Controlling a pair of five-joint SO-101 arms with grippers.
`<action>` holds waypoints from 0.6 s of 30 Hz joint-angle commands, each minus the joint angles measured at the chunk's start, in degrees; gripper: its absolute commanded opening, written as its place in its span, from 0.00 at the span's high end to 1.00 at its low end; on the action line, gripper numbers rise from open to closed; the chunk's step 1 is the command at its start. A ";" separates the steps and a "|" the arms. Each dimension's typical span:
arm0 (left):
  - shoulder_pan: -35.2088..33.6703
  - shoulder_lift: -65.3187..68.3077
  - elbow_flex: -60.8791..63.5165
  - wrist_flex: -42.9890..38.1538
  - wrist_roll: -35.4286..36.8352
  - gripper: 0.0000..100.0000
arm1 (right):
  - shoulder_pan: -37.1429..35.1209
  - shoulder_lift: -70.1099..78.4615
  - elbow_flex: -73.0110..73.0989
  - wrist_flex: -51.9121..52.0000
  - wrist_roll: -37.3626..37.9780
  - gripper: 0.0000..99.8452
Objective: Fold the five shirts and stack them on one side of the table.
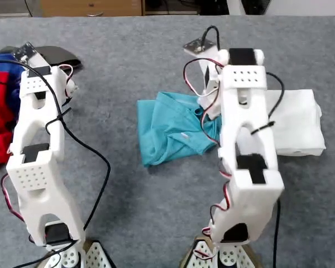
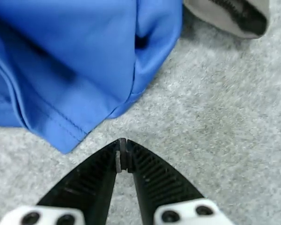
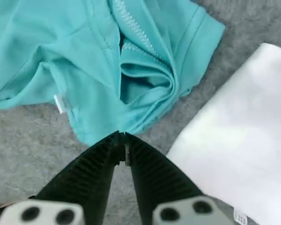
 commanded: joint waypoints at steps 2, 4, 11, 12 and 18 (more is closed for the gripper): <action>0.88 -0.48 0.18 -2.37 -0.53 0.98 | 0.84 6.37 -6.02 -2.11 -0.26 1.00; 0.97 -0.48 0.18 -2.55 -0.53 0.98 | 1.01 9.45 -9.36 -2.02 -0.26 1.00; 1.05 2.42 -1.58 -2.37 -0.53 0.98 | 1.36 20.70 -24.84 -2.02 0.00 1.00; 1.05 2.95 -2.20 -2.20 -0.53 0.98 | 1.71 22.20 -27.38 -1.93 0.00 1.00; 1.14 3.47 -2.90 -2.20 -0.53 0.98 | 3.38 31.16 -40.40 -0.70 -0.09 1.00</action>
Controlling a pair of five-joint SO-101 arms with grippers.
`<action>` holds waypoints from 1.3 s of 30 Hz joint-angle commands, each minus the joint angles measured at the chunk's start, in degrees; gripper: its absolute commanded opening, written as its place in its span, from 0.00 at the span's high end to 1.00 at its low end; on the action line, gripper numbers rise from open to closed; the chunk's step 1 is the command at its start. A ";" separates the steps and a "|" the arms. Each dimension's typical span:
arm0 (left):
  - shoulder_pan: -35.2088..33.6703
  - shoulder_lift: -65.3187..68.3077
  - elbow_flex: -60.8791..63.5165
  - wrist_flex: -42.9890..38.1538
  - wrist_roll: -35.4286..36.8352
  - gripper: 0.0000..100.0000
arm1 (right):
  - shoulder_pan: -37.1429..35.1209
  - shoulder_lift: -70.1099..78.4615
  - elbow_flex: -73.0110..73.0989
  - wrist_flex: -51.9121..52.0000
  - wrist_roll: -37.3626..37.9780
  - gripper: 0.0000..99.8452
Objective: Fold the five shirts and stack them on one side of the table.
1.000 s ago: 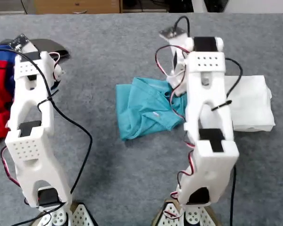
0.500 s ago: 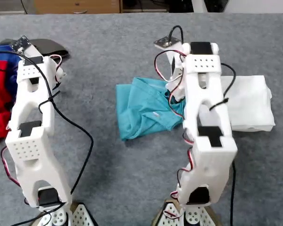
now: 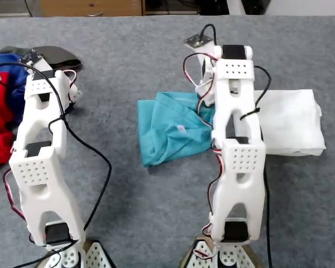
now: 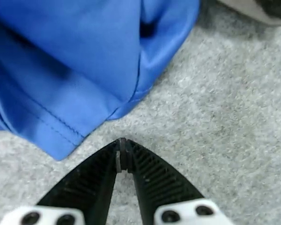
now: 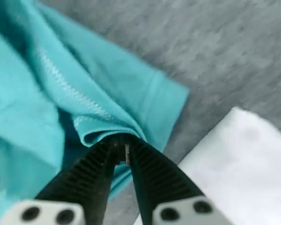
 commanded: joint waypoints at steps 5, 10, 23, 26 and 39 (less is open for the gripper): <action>0.79 -0.75 -2.73 -0.62 -0.44 0.98 | 4.70 7.87 -12.97 0.62 -0.09 1.00; 0.79 -0.75 -2.73 -0.62 -0.44 0.98 | 6.64 9.98 -15.34 3.69 -0.09 1.00; 0.79 -0.75 -2.73 -0.62 -0.44 0.98 | -2.86 2.68 -23.87 5.89 -0.53 1.00; 0.62 -0.75 -2.64 -0.62 -0.44 0.98 | -7.08 0.84 -23.87 5.80 -2.20 0.99; 0.53 -0.92 -2.46 -0.62 -0.44 0.98 | 5.76 -4.79 -17.80 5.89 -4.84 0.94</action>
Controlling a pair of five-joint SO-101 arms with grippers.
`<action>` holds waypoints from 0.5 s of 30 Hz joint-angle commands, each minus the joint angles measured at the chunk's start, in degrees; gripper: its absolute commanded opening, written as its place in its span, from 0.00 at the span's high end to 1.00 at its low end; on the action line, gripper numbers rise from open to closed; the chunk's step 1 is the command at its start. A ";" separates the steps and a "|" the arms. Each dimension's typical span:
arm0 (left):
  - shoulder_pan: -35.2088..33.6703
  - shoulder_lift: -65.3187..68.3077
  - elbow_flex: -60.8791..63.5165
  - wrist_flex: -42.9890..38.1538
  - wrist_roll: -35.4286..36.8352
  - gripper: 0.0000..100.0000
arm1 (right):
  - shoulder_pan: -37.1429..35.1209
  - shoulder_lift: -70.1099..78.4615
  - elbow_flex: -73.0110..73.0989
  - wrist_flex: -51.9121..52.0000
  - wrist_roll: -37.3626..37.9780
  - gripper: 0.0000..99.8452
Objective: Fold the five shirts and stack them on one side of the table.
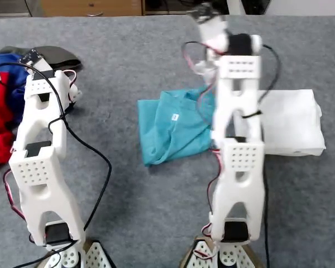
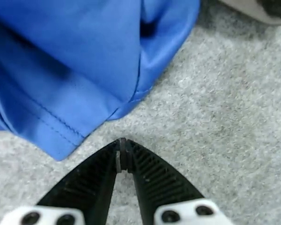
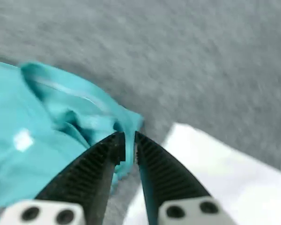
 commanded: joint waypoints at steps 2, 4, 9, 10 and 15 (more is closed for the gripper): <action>0.70 -0.92 -2.46 -0.62 -0.44 0.98 | 5.93 -4.70 2.42 1.14 0.18 0.94; 0.79 -0.92 -2.37 -0.53 -0.44 0.98 | 6.20 -4.79 2.24 1.23 0.09 0.94; 0.79 -0.92 -2.37 -0.53 -0.44 0.98 | -1.54 -7.34 2.68 1.23 -0.26 0.91; 0.79 -0.92 -2.37 -0.53 -0.44 0.98 | -4.00 -7.69 3.21 1.14 -0.35 0.89; 0.62 -0.92 -2.37 -0.53 -0.44 0.98 | -11.47 -6.99 4.26 0.97 -3.96 0.89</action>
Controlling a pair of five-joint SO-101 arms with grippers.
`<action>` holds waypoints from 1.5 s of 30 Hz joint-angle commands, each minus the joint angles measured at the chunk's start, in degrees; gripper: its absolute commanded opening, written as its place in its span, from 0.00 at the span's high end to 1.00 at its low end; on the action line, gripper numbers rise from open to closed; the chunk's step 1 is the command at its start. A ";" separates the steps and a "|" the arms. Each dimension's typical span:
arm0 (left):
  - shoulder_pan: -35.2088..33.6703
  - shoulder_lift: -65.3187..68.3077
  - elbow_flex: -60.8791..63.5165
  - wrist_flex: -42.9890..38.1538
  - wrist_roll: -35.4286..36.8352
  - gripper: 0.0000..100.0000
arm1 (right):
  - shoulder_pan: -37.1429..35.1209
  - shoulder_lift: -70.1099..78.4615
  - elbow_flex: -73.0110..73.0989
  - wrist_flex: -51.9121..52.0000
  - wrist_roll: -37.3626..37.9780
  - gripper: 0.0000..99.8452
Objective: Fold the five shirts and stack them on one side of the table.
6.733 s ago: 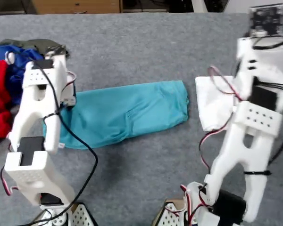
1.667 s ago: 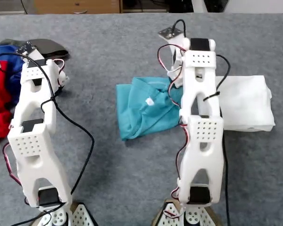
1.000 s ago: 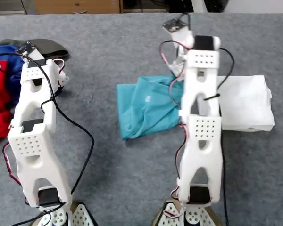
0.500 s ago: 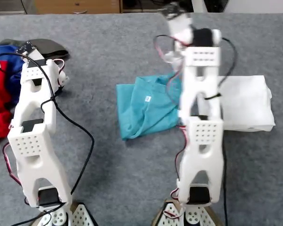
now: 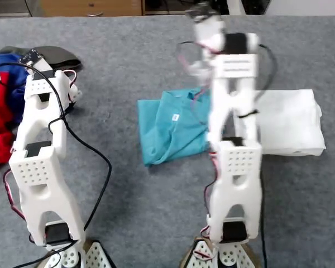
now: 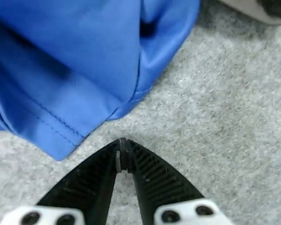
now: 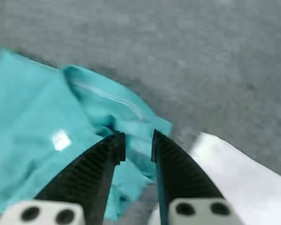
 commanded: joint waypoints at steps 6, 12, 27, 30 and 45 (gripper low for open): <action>0.70 -0.92 -2.29 -0.53 -0.44 0.98 | -6.73 -2.42 1.10 -1.32 -1.23 0.89; 0.70 -0.92 -2.64 -0.53 -0.44 0.98 | -7.25 4.62 1.71 -2.37 -1.49 0.86; 0.88 -0.92 -2.81 -0.62 -3.16 0.98 | -8.48 12.53 -2.24 -2.37 0.09 0.85; 0.88 -0.92 -2.81 -0.62 -3.16 0.98 | -9.36 12.70 -2.95 -2.37 0.62 0.85; 0.88 -0.92 -2.81 -0.70 -3.16 0.98 | -6.55 16.48 -2.33 -4.57 1.32 0.91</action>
